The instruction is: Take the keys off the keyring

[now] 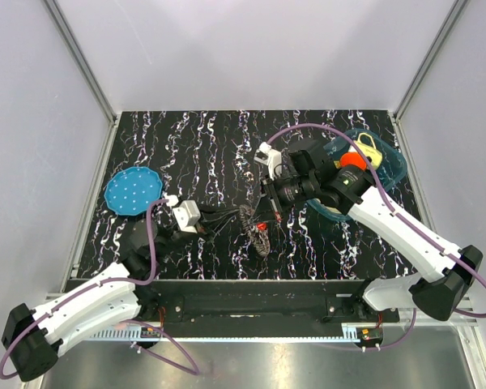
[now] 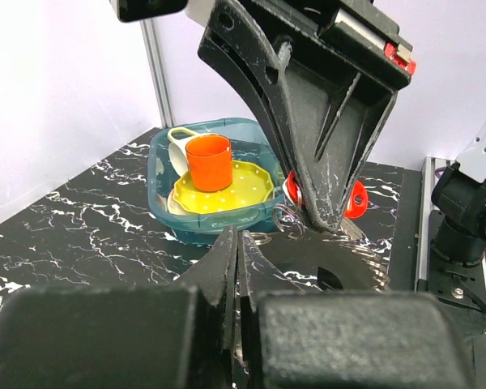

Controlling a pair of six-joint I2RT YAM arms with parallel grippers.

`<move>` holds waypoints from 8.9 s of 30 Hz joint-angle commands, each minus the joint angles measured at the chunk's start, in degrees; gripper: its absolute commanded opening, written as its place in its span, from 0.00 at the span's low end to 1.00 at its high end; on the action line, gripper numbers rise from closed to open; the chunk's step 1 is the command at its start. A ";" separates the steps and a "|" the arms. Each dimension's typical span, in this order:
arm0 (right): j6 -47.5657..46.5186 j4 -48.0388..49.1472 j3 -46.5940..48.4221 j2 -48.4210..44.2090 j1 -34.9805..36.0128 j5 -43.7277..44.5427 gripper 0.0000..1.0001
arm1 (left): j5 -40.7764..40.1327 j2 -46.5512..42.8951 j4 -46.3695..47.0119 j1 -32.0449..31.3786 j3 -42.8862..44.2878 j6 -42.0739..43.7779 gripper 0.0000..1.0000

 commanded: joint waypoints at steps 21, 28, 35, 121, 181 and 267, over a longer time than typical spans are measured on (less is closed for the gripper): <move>18.29 -5.07 6.21 1.47 -2.15 -0.25 0.00 | -7.73 -0.81 3.09 0.14 -2.76 -6.28 0.59; 28.30 -5.08 7.00 0.68 -2.59 -2.45 0.00 | -7.38 0.15 7.85 -0.04 -3.39 -6.19 0.59; 37.89 -4.81 5.07 -1.52 -3.29 1.77 0.00 | -5.89 1.99 12.94 -0.83 -3.83 -8.91 0.61; 21.47 7.49 -7.49 -5.82 -9.53 -6.58 0.00 | -1.67 9.20 17.08 -3.03 2.50 -4.69 0.00; 28.15 29.73 -25.08 -9.96 -9.53 -11.85 0.00 | -2.90 15.01 34.48 -1.62 0.48 -14.28 0.00; 8.10 15.14 6.85 28.55 -12.96 44.40 0.91 | -21.90 12.89 8.36 17.96 3.47 -11.11 0.00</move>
